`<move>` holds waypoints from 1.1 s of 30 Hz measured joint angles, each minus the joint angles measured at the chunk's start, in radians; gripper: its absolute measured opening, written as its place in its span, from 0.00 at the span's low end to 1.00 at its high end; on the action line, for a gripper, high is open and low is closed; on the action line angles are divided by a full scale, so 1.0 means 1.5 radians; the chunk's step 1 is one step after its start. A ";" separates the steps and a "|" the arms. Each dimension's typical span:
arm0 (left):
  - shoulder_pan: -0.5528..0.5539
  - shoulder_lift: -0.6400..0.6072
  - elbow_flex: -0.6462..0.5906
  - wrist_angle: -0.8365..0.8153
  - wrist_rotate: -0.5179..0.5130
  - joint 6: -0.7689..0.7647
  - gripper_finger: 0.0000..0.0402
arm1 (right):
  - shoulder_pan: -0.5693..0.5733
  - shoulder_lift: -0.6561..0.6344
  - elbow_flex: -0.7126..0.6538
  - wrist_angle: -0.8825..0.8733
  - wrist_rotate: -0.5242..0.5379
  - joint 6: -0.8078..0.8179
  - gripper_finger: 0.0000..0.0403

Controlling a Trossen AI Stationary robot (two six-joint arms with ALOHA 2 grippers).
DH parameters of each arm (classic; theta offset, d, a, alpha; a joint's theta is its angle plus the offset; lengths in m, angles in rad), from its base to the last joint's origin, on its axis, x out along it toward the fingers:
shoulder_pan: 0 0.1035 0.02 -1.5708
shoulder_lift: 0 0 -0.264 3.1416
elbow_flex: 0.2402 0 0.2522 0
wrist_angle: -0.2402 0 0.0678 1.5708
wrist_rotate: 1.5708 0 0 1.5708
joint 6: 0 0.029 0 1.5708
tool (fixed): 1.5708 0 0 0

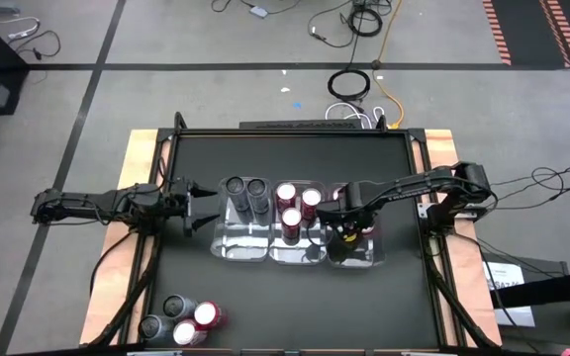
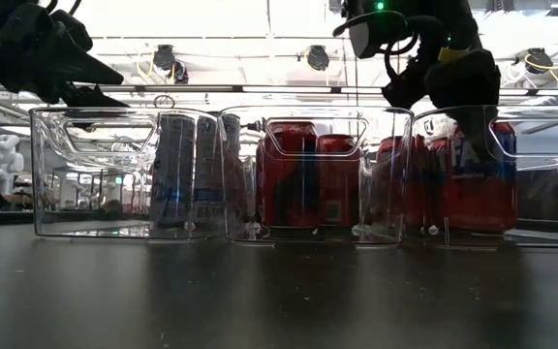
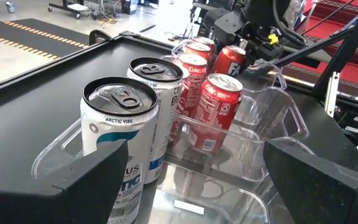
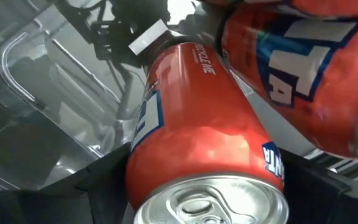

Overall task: Sort soda cans
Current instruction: Put the red soda can into the right transparent bin

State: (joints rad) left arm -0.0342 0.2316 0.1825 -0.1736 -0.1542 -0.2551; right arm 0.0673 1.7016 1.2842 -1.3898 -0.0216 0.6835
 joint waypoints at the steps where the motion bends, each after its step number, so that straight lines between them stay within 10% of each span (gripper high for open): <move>1: 0.000 0.000 0.000 0.000 0.000 0.000 0.95 | 0.000 0.000 0.000 -0.002 0.000 0.005 0.77; 19: 0.000 0.000 0.000 0.000 0.000 0.000 0.95 | 0.000 -0.001 0.001 0.003 -0.003 0.007 0.78; 33: 0.000 0.000 0.000 0.000 0.000 0.000 0.95 | 0.000 -0.002 0.001 -0.018 -0.004 0.004 0.97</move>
State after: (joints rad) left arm -0.0341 0.2317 0.1825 -0.1738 -0.1543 -0.2553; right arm 0.0669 1.6993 1.2861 -1.4171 -0.0275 0.6900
